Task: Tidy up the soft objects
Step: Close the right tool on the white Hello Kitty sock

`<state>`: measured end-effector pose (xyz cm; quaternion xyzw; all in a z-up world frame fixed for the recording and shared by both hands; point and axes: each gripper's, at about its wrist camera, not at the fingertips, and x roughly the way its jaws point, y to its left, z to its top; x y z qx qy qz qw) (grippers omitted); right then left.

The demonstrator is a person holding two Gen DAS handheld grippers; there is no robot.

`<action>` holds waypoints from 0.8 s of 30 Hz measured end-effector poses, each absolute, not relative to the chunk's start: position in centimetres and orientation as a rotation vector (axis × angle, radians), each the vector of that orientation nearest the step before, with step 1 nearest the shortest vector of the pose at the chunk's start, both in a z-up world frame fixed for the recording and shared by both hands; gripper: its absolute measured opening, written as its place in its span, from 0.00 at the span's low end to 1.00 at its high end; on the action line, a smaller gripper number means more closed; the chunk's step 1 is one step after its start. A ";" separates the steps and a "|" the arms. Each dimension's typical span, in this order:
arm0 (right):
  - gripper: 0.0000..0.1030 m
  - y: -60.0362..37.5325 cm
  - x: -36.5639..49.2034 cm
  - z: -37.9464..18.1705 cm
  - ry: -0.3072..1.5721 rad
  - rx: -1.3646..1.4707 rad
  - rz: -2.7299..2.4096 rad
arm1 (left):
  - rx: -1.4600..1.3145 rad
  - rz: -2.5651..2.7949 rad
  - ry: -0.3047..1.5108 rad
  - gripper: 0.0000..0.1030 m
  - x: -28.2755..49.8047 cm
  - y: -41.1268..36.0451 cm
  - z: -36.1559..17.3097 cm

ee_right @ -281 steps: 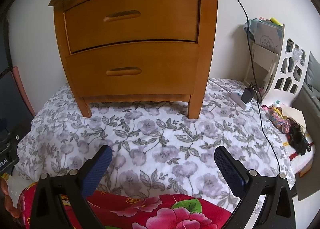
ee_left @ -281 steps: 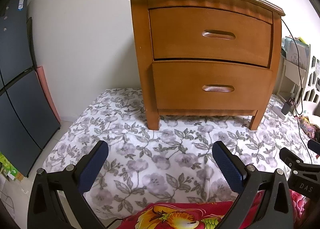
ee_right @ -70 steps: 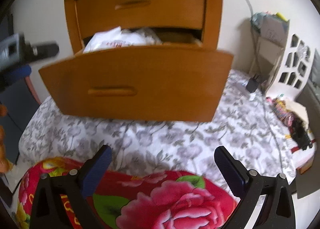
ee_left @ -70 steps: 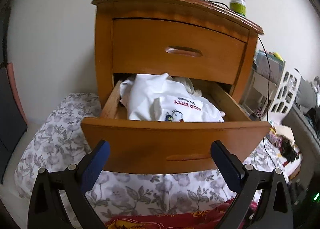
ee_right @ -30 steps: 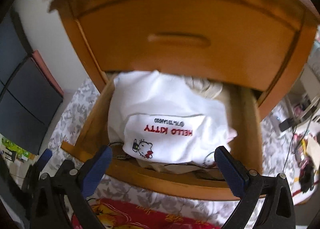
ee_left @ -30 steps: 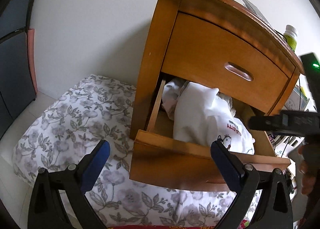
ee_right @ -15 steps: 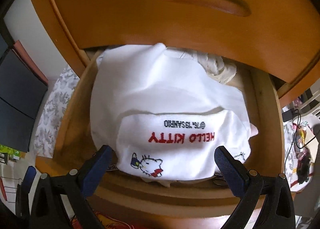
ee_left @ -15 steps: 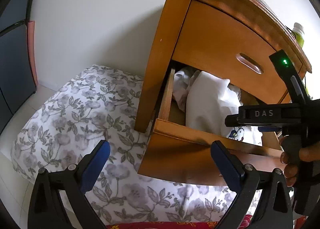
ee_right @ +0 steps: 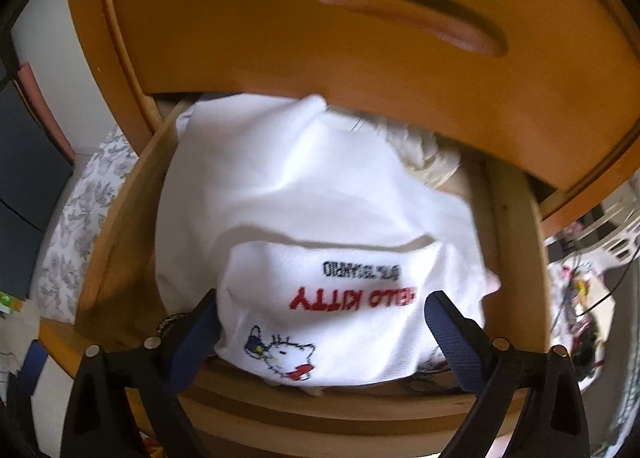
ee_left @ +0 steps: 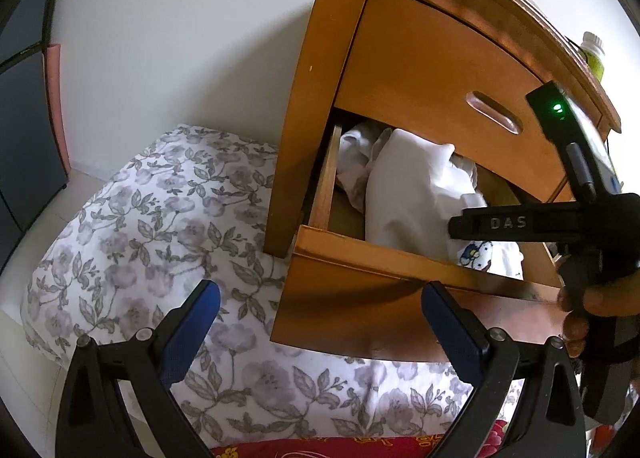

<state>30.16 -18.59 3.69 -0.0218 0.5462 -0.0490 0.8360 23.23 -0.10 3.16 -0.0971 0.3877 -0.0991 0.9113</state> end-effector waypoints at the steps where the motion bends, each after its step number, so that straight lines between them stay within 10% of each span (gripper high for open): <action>1: 0.92 -18.7 30.1 3.9 1.155 -0.045 -0.101 | -0.199 -0.205 0.800 0.98 23.3 -0.1 3.2; 12: 0.77 -20.0 28.7 5.2 1.134 -0.015 -0.094 | -0.194 -0.212 0.804 0.98 23.1 -0.1 3.1; 24: 0.24 -20.9 27.0 5.1 1.125 0.116 -0.037 | -0.203 -0.213 0.813 0.98 23.1 0.0 3.1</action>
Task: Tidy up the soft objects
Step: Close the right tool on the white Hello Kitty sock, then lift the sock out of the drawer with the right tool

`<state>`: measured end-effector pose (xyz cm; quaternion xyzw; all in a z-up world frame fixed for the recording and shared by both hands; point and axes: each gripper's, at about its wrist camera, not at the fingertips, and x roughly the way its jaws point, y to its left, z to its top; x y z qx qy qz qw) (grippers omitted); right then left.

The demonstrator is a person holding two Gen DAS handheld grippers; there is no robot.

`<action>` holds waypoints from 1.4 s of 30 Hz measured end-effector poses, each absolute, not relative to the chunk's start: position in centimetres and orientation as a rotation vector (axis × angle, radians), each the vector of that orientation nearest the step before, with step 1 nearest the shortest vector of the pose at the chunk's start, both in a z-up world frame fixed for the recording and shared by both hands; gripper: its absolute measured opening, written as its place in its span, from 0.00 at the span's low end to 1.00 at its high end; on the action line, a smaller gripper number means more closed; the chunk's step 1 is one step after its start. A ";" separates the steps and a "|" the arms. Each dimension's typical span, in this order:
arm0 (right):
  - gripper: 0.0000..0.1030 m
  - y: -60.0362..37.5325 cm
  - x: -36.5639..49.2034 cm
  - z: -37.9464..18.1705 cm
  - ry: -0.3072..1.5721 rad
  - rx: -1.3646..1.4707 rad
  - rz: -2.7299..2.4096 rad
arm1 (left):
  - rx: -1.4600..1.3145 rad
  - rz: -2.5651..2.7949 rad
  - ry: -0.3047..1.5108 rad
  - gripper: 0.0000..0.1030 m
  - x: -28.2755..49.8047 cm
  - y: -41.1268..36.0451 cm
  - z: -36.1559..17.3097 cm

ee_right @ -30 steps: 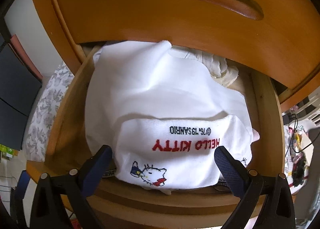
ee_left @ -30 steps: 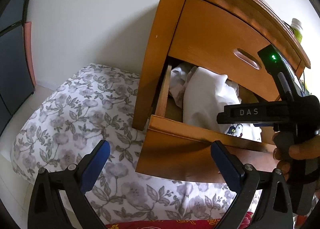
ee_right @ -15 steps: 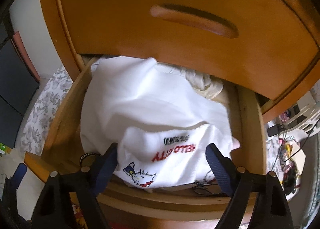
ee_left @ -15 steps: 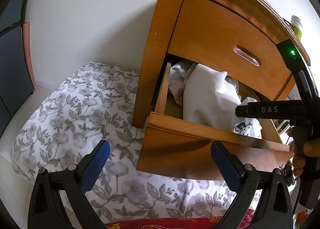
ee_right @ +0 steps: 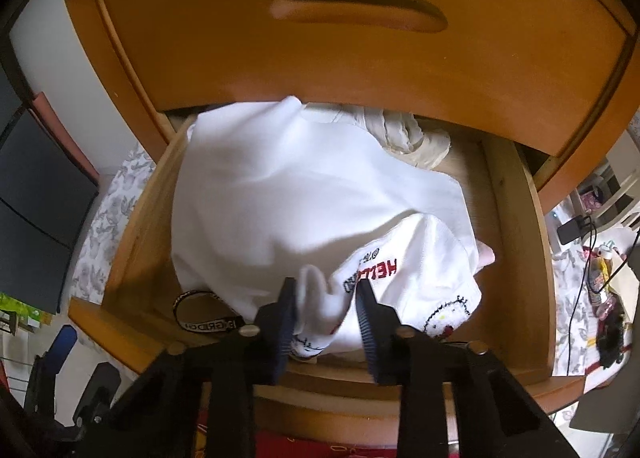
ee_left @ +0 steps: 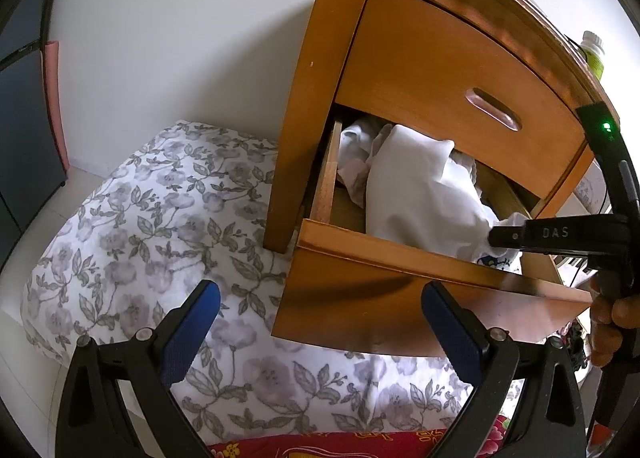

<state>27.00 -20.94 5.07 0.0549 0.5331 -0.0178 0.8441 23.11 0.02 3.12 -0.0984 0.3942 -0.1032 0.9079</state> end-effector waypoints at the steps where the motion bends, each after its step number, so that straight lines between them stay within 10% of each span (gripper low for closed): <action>1: 0.19 -21.0 26.8 5.2 1.120 0.120 -0.037 | -0.204 -0.212 0.815 0.98 23.1 0.1 3.1; 42: 0.10 -33.4 4.9 28.0 0.608 0.109 -0.017 | -0.061 -0.248 0.757 0.98 17.7 -6.1 10.5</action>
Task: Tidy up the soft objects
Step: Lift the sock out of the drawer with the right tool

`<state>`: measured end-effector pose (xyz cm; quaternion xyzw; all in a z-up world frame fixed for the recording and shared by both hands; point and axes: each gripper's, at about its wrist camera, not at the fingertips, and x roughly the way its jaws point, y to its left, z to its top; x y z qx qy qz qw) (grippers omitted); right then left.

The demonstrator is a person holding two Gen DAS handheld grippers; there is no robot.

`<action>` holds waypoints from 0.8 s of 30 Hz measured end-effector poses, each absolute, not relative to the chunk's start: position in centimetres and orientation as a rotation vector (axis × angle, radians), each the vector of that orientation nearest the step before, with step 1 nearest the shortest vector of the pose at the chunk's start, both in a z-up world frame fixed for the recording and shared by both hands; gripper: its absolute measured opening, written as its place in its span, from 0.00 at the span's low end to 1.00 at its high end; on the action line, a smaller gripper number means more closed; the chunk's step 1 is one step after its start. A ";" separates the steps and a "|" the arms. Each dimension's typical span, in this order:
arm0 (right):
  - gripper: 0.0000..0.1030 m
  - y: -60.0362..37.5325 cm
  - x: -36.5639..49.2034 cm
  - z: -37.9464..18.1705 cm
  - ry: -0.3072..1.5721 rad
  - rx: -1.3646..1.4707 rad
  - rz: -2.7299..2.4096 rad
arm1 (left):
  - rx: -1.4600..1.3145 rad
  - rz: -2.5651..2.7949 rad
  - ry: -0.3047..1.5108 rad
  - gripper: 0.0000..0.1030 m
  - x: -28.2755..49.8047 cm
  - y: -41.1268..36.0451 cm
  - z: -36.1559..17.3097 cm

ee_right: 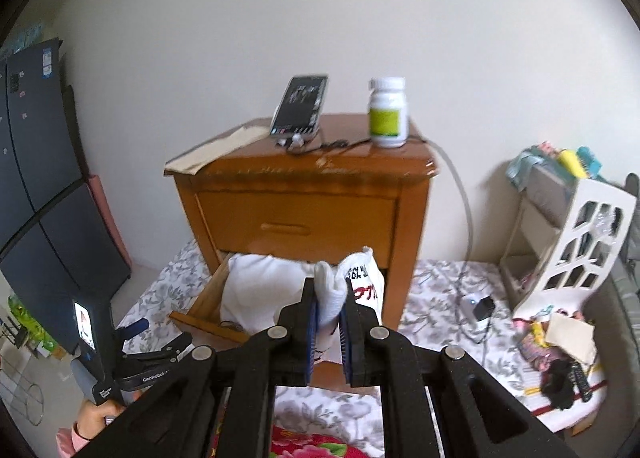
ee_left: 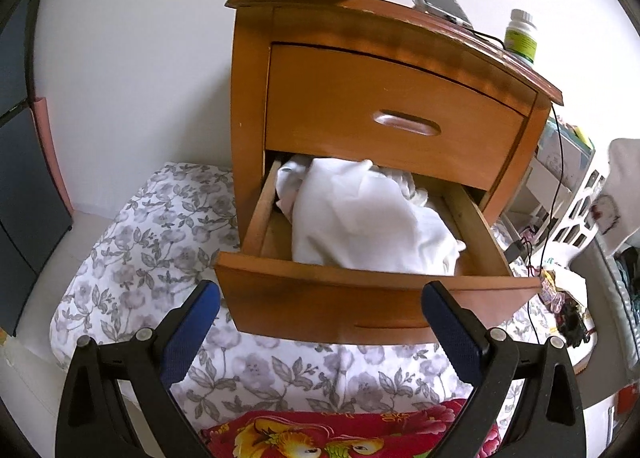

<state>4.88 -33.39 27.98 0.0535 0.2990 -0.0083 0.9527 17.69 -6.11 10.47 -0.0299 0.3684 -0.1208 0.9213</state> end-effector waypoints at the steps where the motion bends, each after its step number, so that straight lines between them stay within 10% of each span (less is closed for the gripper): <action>1: 0.10 -33.5 4.4 28.1 0.605 0.103 -0.018 | -0.058 -0.251 0.759 0.98 17.5 -6.3 10.3; 24: 0.12 -30.1 7.5 14.5 0.943 0.154 0.056 | -0.061 -0.257 0.823 0.98 16.2 -5.8 6.4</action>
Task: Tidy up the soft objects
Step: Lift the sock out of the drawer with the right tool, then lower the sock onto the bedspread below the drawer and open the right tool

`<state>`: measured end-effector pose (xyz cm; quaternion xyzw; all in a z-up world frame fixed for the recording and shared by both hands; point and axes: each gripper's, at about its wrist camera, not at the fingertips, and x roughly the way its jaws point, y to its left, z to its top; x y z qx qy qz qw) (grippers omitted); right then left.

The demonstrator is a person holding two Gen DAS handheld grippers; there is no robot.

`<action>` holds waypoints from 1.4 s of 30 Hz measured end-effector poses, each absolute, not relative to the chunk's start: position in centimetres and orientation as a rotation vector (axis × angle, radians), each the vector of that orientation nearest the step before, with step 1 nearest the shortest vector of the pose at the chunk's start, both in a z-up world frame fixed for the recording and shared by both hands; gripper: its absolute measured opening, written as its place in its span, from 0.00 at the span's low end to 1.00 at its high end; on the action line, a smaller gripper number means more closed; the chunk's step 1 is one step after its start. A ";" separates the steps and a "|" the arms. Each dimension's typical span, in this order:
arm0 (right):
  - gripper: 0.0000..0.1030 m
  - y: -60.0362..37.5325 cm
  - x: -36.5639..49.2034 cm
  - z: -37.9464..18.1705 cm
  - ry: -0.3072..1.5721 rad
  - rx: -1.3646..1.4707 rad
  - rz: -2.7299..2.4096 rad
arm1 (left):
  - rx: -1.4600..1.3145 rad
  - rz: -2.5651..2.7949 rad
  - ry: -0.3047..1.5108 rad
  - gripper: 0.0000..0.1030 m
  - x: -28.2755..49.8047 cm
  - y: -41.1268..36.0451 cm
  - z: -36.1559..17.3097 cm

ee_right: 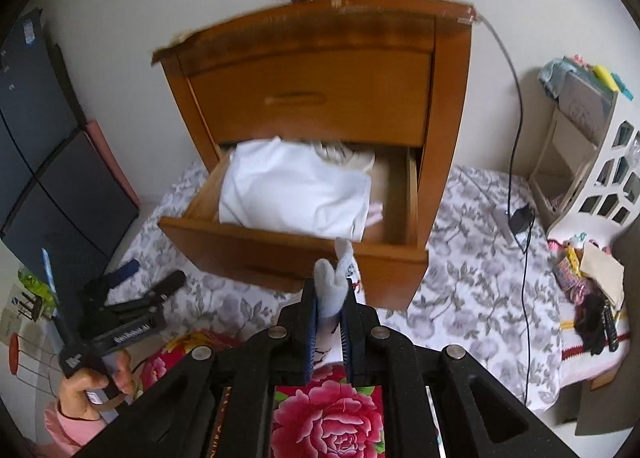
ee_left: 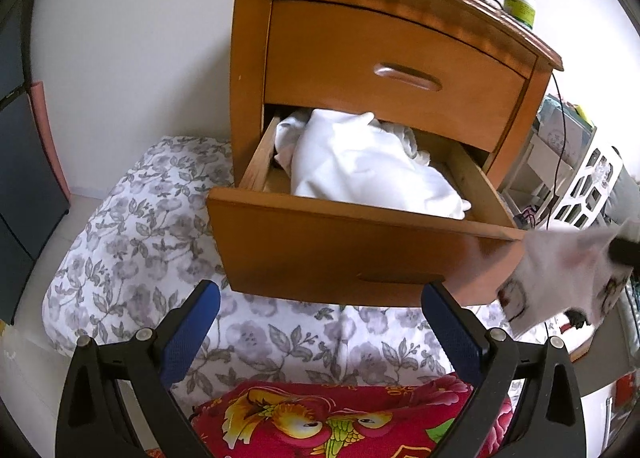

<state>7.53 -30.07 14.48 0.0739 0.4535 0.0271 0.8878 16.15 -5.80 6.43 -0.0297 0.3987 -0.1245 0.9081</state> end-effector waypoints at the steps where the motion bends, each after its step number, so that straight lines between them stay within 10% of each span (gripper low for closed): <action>1: 0.12 -29.7 7.8 13.8 0.961 0.147 0.056 | -0.063 -0.256 0.825 0.98 16.2 -5.7 6.3; 42: 0.12 -23.4 15.9 -2.1 1.262 0.190 0.031 | -0.103 -0.216 0.912 0.98 17.8 -3.7 2.5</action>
